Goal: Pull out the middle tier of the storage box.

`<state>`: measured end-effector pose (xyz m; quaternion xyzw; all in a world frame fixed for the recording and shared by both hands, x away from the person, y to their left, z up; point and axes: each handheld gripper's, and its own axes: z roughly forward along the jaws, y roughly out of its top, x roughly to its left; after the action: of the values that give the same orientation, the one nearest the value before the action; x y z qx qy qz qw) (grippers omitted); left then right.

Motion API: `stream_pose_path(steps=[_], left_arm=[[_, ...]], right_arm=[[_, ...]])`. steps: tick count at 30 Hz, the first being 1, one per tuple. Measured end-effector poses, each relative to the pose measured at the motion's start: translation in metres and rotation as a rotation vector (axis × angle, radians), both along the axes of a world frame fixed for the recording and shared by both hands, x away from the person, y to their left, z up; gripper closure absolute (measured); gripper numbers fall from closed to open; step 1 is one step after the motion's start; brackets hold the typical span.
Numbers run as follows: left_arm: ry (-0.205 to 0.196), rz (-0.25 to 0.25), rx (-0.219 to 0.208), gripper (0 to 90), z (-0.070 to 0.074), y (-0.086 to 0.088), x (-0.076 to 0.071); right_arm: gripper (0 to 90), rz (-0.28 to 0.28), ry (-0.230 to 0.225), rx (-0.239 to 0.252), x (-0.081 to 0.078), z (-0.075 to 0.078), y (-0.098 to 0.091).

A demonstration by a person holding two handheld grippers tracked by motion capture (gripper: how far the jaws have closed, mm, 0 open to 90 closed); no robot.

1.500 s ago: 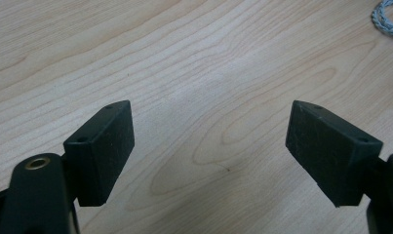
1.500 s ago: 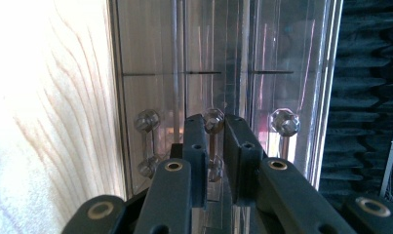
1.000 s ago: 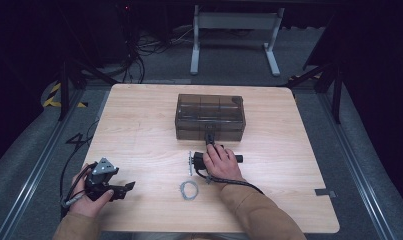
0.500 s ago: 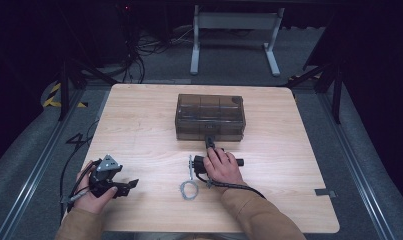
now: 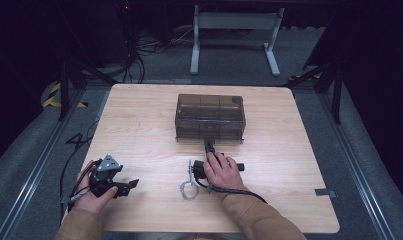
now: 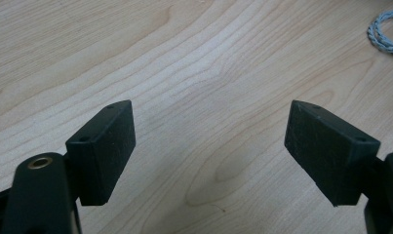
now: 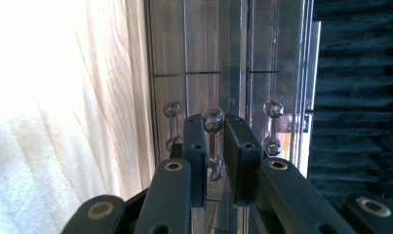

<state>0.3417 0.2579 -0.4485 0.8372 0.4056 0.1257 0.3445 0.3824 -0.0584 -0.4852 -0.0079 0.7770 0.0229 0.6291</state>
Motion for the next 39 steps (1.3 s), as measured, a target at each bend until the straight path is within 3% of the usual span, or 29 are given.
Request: stream_pose_path(steps=[15, 21, 31, 36, 39], left_arm=[[0.007, -0.003, 0.001, 19.7, 0.000, 0.000, 0.000], [0.001, -0.002, -0.001, 19.8, 0.000, 0.000, 0.000], [0.001, -0.002, 0.000, 19.7, 0.000, 0.000, 0.000], [0.000, -0.002, 0.000, 19.8, 0.000, 0.000, 0.000], [0.000, -0.001, 0.000, 19.8, 0.000, 0.000, 0.000]], right_arm=[[80.5, 0.004, 0.020, 0.006, -0.002, 0.003, -0.002], [77.7, 0.004, 0.053, 0.042, -0.002, 0.005, -0.004], [73.3, 0.025, 0.058, 0.067, -0.008, 0.008, -0.004], [71.7, 0.029, 0.078, 0.129, -0.008, 0.017, -0.008], [70.5, 0.029, 0.122, 0.193, -0.010, 0.023, -0.012]])
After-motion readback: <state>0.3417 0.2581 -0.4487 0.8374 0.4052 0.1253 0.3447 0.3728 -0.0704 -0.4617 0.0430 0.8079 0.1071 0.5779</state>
